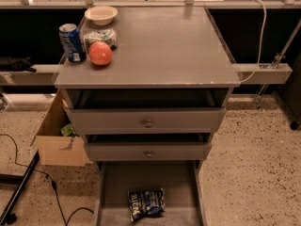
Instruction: Pick blue chip bag from bottom drawer and place on counter
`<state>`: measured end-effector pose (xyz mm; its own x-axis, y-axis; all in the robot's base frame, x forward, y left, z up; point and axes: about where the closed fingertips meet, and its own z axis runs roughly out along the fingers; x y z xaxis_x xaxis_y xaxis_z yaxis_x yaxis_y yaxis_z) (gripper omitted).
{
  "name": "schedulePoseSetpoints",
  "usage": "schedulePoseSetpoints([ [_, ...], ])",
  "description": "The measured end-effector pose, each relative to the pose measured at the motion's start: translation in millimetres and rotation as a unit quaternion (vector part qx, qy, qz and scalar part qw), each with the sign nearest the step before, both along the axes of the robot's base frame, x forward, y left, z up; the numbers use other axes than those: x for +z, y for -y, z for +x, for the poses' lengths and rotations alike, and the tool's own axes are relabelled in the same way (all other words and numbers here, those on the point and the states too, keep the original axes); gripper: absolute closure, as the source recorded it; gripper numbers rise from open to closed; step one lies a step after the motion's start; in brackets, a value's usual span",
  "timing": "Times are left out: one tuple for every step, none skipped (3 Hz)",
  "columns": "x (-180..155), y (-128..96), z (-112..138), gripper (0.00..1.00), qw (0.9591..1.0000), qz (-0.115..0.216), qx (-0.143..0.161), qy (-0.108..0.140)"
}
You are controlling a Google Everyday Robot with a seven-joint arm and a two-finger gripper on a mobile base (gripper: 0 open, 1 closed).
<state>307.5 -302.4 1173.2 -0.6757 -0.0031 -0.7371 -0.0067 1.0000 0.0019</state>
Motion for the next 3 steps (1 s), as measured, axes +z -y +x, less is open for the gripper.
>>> schedulePoseSetpoints([
  [0.0, 0.0, 0.0, 0.00, 1.0000, 0.000, 0.000, 0.000],
  [8.6, 7.3, 10.1, 0.00, 0.9997, -0.026, -0.001, -0.001],
  [5.5, 63.0, 47.1, 0.00, 0.9980, -0.038, -0.043, -0.028],
])
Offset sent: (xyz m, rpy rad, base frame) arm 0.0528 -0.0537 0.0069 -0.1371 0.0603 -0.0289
